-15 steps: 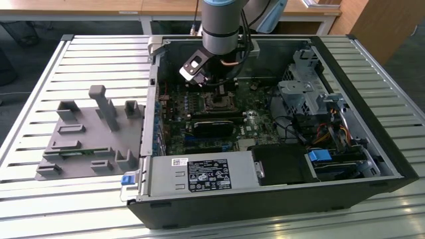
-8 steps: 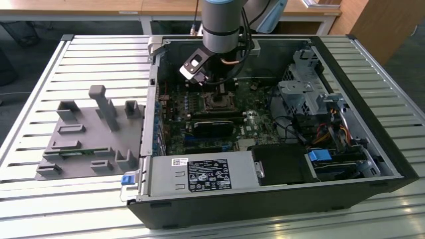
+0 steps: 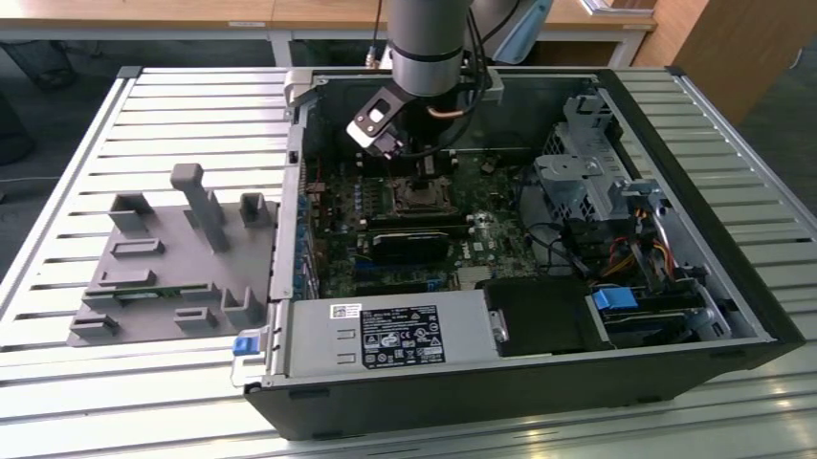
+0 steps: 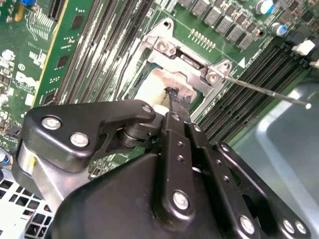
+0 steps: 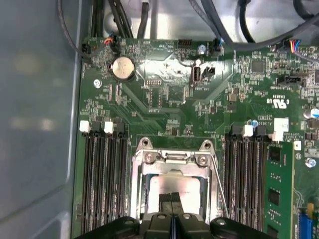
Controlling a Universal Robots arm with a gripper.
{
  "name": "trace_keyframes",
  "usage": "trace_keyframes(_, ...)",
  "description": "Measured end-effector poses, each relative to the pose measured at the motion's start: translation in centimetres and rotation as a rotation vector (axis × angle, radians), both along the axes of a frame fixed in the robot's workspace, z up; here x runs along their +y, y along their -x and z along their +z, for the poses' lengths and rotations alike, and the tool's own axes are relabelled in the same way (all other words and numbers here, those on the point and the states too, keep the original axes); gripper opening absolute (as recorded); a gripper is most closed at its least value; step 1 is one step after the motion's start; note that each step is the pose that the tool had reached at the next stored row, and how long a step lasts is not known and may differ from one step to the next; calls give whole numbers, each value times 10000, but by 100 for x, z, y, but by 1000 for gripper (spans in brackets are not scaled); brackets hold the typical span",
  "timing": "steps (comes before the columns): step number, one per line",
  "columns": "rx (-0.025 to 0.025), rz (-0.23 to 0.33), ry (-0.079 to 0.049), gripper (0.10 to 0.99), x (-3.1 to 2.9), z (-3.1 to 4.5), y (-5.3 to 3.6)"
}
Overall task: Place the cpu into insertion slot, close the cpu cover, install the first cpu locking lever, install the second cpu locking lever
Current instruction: 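Close the cpu cover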
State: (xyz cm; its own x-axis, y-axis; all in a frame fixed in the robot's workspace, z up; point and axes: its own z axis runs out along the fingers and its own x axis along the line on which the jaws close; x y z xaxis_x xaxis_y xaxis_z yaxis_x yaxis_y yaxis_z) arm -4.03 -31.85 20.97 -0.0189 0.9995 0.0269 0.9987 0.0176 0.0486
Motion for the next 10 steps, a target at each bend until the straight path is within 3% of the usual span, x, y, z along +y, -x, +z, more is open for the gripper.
trace_keyframes(10, 3, 0, 1, 106, 0, 0, -34)
